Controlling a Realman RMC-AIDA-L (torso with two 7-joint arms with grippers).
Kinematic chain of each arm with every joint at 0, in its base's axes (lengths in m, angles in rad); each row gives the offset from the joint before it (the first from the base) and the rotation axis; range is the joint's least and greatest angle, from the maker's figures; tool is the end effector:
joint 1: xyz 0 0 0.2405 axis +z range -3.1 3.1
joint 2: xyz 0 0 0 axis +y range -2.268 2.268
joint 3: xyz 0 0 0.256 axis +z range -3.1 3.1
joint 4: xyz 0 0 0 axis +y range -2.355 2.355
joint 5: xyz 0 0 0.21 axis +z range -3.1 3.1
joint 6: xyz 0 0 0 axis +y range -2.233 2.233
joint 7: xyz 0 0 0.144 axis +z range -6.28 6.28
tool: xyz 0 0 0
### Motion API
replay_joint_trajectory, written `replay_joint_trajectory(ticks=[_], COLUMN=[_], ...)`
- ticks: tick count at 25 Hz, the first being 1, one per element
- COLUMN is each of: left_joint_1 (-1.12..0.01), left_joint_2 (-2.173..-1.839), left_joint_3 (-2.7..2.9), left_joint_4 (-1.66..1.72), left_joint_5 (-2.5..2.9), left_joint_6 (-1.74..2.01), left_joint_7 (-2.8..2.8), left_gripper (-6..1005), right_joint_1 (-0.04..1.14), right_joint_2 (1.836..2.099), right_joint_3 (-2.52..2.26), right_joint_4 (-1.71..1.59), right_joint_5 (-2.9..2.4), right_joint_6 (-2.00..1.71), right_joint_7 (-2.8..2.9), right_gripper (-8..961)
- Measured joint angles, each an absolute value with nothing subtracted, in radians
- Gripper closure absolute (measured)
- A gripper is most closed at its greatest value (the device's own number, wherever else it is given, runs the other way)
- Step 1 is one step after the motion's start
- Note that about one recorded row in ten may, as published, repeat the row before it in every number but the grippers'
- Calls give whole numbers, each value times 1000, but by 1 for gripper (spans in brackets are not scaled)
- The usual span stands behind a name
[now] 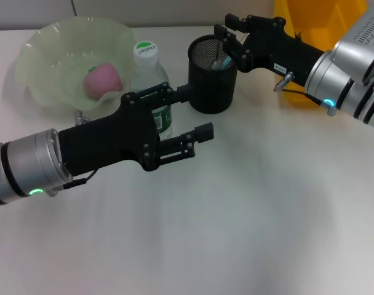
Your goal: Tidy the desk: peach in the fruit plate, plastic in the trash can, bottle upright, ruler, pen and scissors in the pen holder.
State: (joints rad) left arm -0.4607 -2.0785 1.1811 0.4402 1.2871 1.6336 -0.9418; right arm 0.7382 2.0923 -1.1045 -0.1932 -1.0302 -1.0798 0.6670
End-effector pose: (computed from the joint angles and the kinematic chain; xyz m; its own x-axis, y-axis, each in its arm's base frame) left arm -0.2204 0.2939 -0.0350 0.6304 0.0333 0.7755 0.2314 -0.9617 -0.1468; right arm 0.2111 0.4001 -0.0552 0.7746 0.0113 -0.6323 -0.4230 -0.7340 -0.5313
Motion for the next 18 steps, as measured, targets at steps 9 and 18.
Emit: replay_joint_trajectory(ticks=[9, 18], left_joint_1=[-459, -421], left_joint_2=[-2077, -2065], left_joint_3=[1181, 1174], left_joint_4=[440, 484], left_joint_5=[1288, 1295], left_joint_6=[1634, 1657], left_joint_7=[-943, -1005], left_gripper=[277, 276], right_joint_1=[691, 450], right_joint_2=[2092, 2083], right_joint_3=[-1104, -1110], right_joint_4=[-195, -433], right_joint_5=[-1029, -1212], right_joint_6=[-1250, -1483], right_joint_7=[701, 916], right_gripper=[609, 547])
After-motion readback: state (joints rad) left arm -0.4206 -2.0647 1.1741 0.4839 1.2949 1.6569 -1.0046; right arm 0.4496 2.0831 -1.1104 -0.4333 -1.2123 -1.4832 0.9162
